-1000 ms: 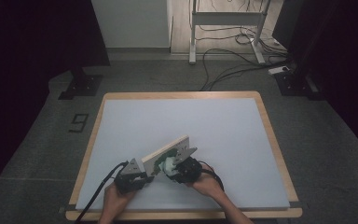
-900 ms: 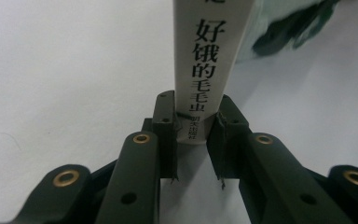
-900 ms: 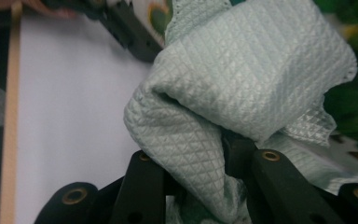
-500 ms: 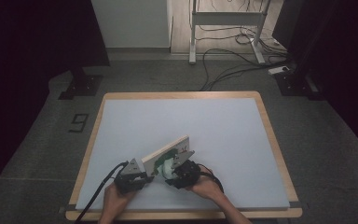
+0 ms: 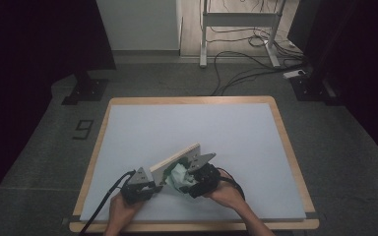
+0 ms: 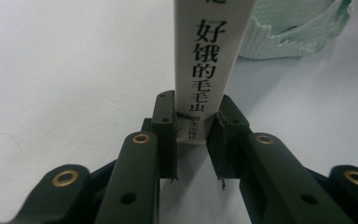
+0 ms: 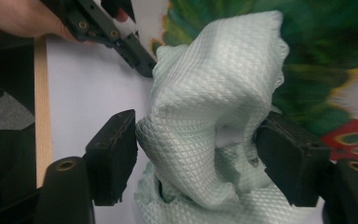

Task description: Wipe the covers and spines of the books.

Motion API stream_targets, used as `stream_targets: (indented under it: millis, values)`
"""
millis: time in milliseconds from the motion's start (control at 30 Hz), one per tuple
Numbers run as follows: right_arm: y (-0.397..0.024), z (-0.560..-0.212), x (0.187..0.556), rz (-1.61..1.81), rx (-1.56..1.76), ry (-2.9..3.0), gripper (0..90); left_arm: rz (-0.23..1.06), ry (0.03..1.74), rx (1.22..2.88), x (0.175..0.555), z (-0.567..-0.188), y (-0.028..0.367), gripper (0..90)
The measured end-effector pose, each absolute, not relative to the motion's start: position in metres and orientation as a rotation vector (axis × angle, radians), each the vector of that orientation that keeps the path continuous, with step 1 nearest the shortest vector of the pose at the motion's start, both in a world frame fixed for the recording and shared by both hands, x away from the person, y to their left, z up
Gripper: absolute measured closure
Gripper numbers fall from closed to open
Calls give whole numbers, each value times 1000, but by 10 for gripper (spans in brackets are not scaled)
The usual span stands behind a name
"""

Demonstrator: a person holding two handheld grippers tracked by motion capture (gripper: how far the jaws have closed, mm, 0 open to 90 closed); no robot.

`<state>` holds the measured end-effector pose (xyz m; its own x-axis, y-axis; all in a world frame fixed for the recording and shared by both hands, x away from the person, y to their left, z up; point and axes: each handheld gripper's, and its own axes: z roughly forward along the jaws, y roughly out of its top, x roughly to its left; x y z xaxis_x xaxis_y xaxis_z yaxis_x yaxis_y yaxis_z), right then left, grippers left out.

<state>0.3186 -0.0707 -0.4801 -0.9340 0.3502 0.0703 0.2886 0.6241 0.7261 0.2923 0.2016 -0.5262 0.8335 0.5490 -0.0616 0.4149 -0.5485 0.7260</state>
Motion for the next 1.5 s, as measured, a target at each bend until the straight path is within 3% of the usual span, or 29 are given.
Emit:
stream_targets:
  millis: [433, 933, 1500]
  values:
    - [-97, -457, 327, 1268, 628, 2670, 263, 220, 700, 2228, 292, -526, 202, 734]
    - [-117, -469, 375, 1269, 763, 2559, 223, 220, 701, 2228, 292, -526, 202, 734]
    - [-99, -482, 387, 1283, 643, 2628, 357, 221, 695, 2229, 292, -526, 201, 725]
